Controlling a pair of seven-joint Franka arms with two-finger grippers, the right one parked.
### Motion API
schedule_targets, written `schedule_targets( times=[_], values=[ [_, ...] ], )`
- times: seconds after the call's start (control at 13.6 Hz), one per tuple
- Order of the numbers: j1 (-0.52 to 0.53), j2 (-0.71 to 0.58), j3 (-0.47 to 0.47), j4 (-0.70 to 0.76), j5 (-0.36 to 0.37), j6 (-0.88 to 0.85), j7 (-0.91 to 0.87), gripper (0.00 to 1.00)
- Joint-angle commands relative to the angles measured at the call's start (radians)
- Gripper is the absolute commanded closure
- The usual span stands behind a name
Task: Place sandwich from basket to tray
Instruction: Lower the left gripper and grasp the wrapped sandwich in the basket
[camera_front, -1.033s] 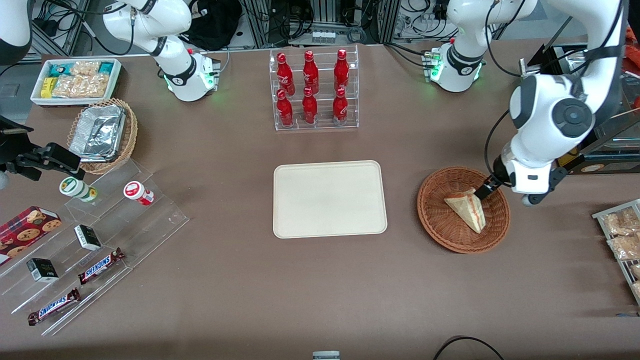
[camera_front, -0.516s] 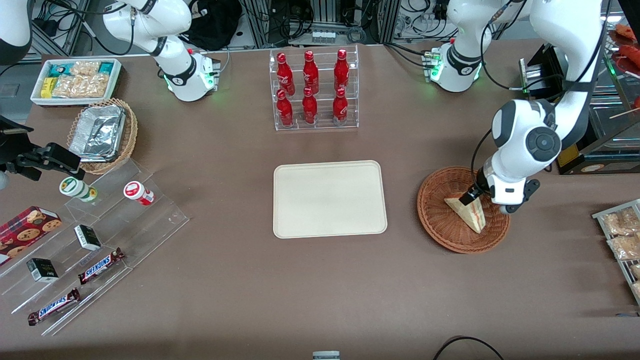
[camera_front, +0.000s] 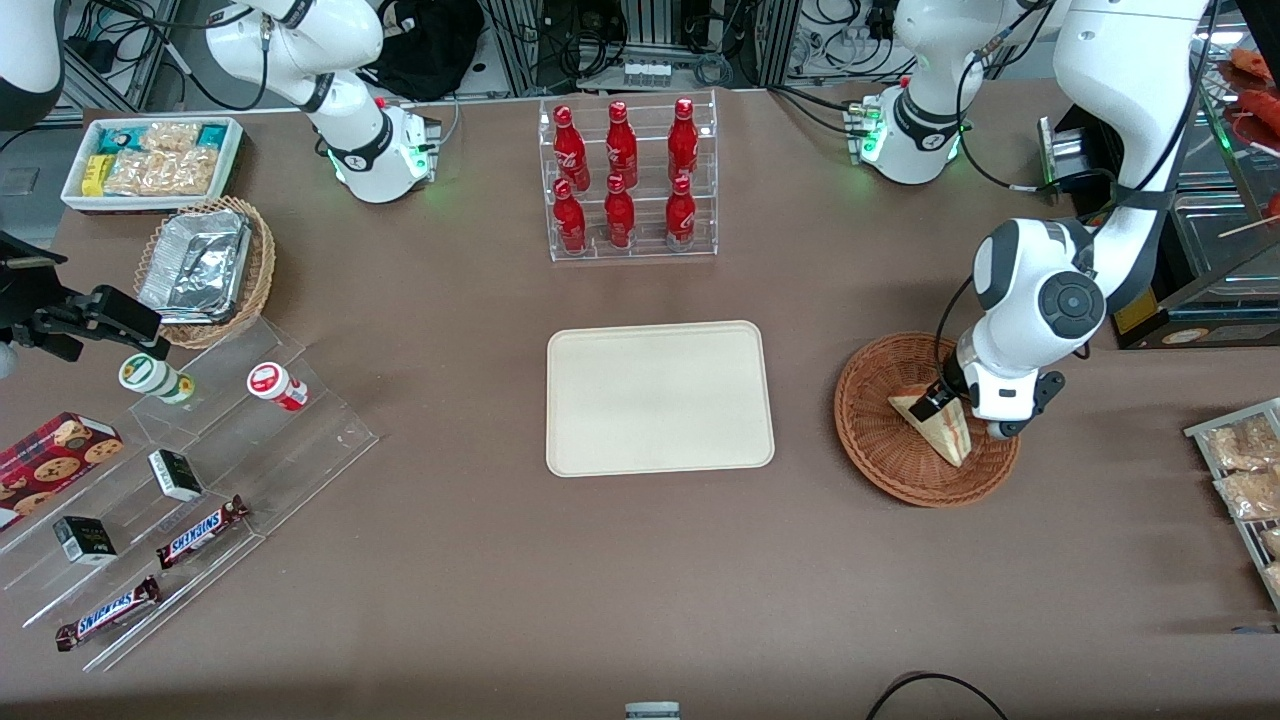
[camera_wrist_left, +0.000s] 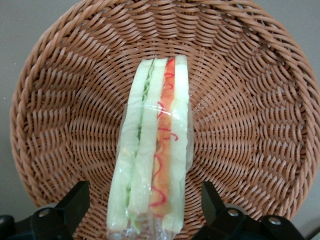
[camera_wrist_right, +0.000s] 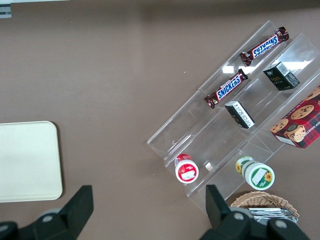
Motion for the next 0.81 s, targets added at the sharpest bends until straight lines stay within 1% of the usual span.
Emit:
schedule_targets(
  times=[0.0,0.07,0.15,0.22,0.3,0.37,0.44,0.52,0.59,0.74],
  values=[
    [0.008,0.043,-0.010,0.040,0.005,0.028,-0.019,0.22],
    [0.008,0.045,-0.010,0.041,0.005,0.034,-0.019,0.36],
    [0.009,0.043,-0.010,0.042,0.005,0.034,-0.017,0.46],
    [0.008,0.043,-0.008,0.047,0.005,0.034,-0.017,0.58],
    [0.009,0.042,-0.008,0.048,0.005,0.034,-0.016,0.76],
    [0.008,0.040,-0.008,0.054,0.005,0.031,-0.017,0.85],
    [0.008,0.032,-0.008,0.059,0.005,0.025,-0.019,0.88],
    [0.008,0.007,-0.008,0.059,0.006,0.016,-0.019,0.88],
    [0.003,-0.021,-0.010,0.062,0.006,-0.029,-0.019,0.88],
    [-0.003,-0.058,-0.022,0.147,0.005,-0.206,-0.020,0.88]
  ],
)
